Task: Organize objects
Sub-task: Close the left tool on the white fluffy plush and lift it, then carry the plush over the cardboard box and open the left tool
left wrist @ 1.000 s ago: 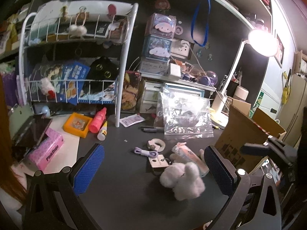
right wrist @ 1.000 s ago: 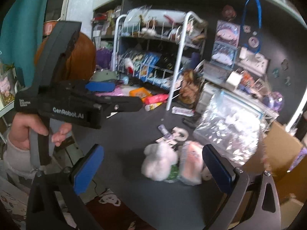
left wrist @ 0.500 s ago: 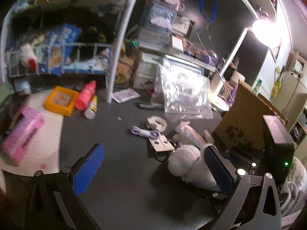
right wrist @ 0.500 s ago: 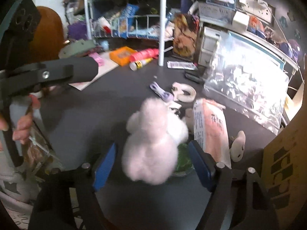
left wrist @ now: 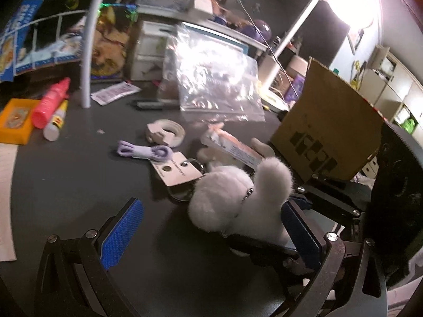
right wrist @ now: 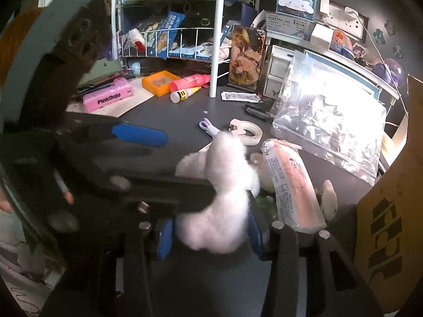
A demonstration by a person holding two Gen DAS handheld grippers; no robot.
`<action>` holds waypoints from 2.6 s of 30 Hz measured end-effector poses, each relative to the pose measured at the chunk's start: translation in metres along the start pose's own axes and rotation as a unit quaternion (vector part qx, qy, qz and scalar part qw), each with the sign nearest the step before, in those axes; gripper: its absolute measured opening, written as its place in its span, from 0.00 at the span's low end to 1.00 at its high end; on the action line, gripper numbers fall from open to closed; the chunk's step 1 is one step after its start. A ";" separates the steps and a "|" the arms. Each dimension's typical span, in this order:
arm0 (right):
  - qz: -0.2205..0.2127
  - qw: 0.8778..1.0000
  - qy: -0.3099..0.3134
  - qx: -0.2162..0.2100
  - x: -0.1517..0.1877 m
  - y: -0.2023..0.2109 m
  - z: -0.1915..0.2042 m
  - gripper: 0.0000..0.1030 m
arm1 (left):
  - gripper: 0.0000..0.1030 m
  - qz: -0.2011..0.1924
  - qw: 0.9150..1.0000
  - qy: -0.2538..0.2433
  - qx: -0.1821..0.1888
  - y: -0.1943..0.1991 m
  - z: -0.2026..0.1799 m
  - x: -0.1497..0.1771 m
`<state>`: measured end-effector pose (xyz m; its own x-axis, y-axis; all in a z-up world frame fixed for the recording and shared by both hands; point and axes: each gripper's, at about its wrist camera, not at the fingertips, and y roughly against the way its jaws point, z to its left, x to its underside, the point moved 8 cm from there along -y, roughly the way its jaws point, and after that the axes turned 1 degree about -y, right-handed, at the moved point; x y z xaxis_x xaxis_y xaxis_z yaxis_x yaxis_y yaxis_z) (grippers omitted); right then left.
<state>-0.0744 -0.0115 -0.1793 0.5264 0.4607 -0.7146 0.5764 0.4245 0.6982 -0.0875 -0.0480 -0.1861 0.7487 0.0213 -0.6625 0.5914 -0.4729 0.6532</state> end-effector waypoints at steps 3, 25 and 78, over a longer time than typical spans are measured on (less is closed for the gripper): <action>-0.006 1.000 0.001 -0.005 0.000 0.003 0.003 0.42 | 1.00 0.004 1.000 -0.002 0.016 -0.003 -0.004 0.001; -0.066 0.997 0.020 -0.031 -0.033 0.039 0.033 0.42 | 0.79 -0.050 0.998 -0.023 0.006 0.058 -0.022 -0.023; -0.079 0.995 -0.031 0.057 -0.019 0.177 -0.203 0.43 | 0.78 0.013 0.988 -0.151 0.034 -0.058 -0.252 -0.141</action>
<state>-0.1097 0.2132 -0.0337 0.4590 0.3455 -0.8185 0.7200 0.3950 0.5706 -0.1520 0.1981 -0.0386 0.6342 -0.2502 -0.7316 0.5440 -0.5281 0.6521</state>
